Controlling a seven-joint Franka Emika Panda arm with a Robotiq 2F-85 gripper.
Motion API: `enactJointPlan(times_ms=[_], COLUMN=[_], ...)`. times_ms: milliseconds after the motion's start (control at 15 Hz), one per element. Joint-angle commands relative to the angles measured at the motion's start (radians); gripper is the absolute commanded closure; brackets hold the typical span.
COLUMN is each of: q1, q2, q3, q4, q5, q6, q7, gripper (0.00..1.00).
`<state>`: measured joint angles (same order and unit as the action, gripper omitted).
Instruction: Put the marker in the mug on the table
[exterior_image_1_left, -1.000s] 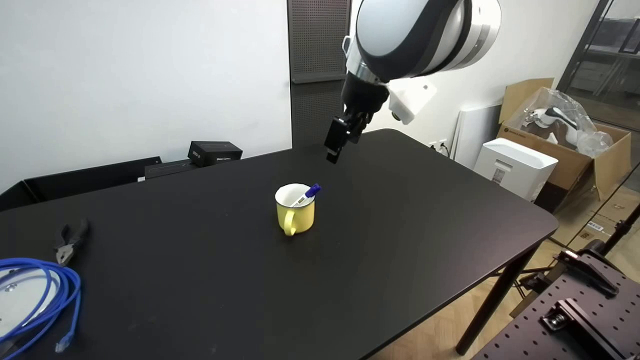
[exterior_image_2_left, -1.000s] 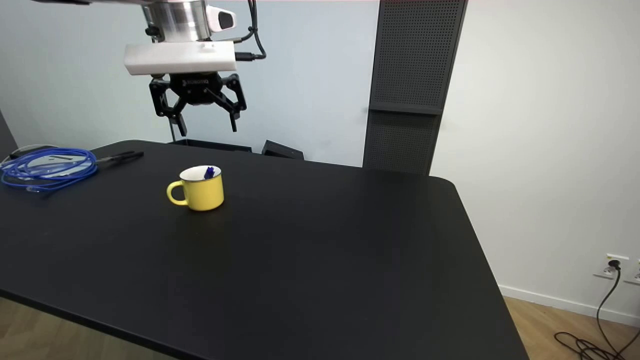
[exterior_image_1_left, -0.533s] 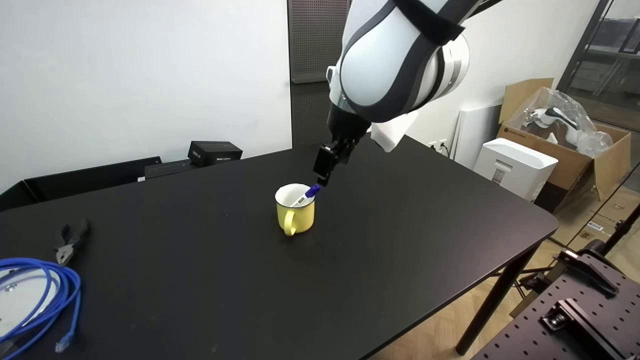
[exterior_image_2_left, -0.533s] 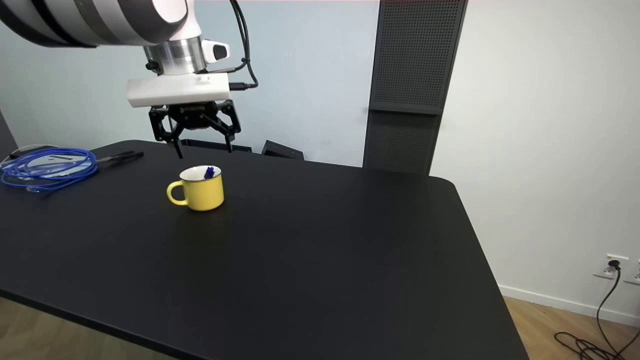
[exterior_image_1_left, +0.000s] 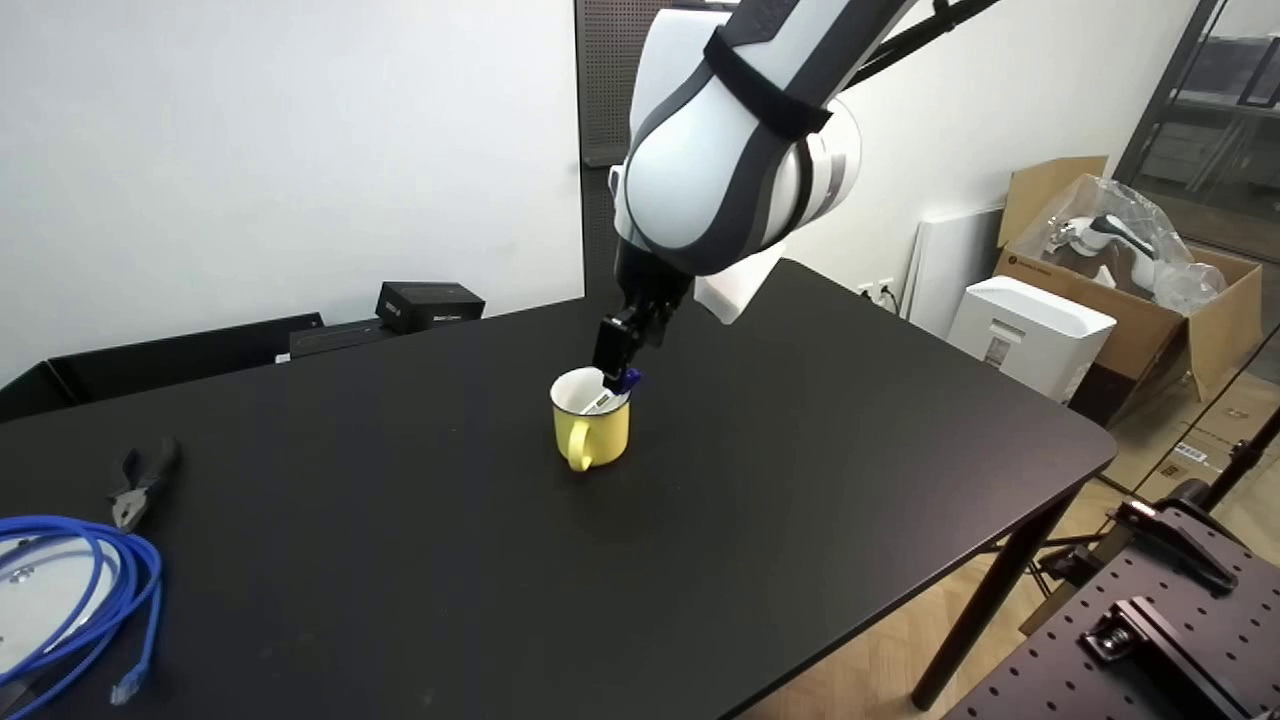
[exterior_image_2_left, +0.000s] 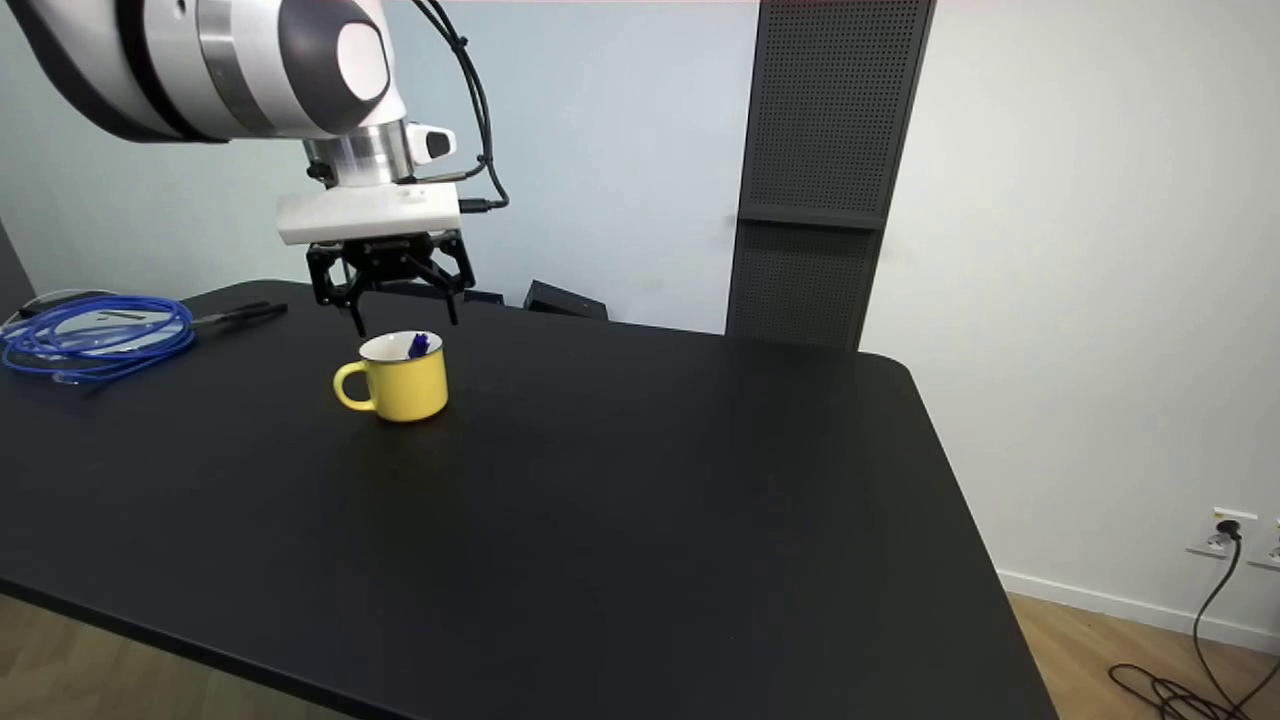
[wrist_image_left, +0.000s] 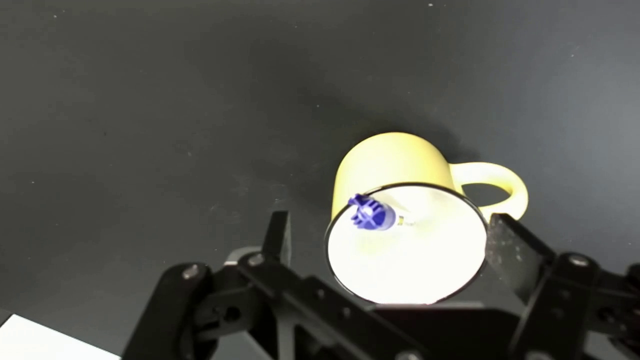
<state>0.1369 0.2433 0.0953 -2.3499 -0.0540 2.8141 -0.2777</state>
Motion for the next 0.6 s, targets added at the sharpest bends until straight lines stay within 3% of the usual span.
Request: enactJointPlan(times_ms=[0, 533], q1=[-0.011, -0.035], q2=[0.067, 0.096], q3=[0.014, 0.05], q4=[0.081, 0.123], q5=[-0.028, 0.003], q6=[-0.037, -0.046], q7=[0.028, 0.001], gripper=[0.27, 0.83])
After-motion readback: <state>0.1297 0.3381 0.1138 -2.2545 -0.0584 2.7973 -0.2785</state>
